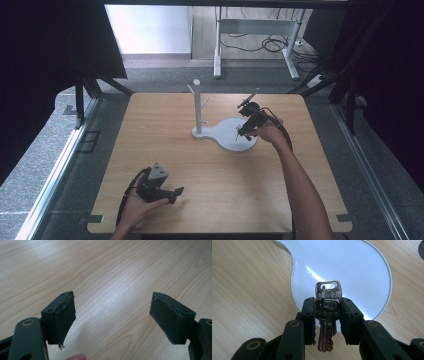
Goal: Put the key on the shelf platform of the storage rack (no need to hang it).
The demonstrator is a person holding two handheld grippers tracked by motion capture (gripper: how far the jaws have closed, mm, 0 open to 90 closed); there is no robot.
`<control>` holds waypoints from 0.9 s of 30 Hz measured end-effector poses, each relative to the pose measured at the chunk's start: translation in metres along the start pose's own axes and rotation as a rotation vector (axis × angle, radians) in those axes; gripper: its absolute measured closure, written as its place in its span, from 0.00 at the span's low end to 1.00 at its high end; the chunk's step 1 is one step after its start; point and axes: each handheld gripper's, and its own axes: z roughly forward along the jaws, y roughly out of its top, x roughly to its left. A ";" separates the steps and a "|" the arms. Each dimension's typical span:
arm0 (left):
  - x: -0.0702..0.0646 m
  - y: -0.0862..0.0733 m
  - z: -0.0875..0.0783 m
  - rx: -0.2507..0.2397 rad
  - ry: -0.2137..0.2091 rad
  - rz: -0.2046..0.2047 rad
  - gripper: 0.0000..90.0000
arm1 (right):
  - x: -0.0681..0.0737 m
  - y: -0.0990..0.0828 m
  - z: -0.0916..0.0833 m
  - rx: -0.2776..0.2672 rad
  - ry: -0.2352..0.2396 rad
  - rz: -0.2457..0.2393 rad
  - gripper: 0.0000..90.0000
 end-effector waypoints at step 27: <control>-0.001 0.000 0.002 0.008 -0.005 0.006 0.23 | -0.014 0.012 0.039 -0.006 0.007 0.070 0.75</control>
